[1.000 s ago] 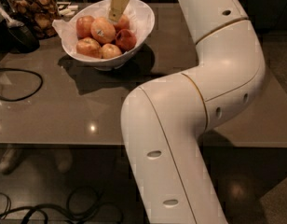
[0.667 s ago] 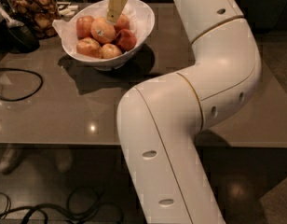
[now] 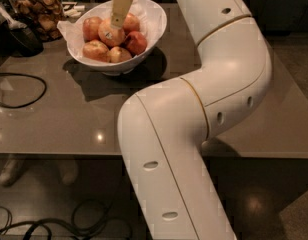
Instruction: Pick apple from white bowl
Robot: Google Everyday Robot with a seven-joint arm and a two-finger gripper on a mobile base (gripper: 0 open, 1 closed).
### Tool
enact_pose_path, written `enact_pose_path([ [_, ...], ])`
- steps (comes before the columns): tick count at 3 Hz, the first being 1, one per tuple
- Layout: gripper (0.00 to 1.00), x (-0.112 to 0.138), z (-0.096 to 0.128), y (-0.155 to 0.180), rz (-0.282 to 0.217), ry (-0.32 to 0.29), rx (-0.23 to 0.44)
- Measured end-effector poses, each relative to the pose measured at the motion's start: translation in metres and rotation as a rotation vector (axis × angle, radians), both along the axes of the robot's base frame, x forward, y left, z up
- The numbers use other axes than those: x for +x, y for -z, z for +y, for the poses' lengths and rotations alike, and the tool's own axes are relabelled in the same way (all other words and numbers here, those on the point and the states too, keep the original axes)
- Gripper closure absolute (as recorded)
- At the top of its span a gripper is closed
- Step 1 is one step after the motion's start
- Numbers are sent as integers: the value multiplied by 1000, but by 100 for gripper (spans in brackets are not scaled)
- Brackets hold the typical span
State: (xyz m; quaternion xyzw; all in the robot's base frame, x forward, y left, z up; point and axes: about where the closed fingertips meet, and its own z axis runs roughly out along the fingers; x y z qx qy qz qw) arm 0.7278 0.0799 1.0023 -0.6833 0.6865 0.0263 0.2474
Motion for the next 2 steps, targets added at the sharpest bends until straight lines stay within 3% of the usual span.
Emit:
enact_pose_path([
  [2,33,5,2,10,-5,-6,-46],
])
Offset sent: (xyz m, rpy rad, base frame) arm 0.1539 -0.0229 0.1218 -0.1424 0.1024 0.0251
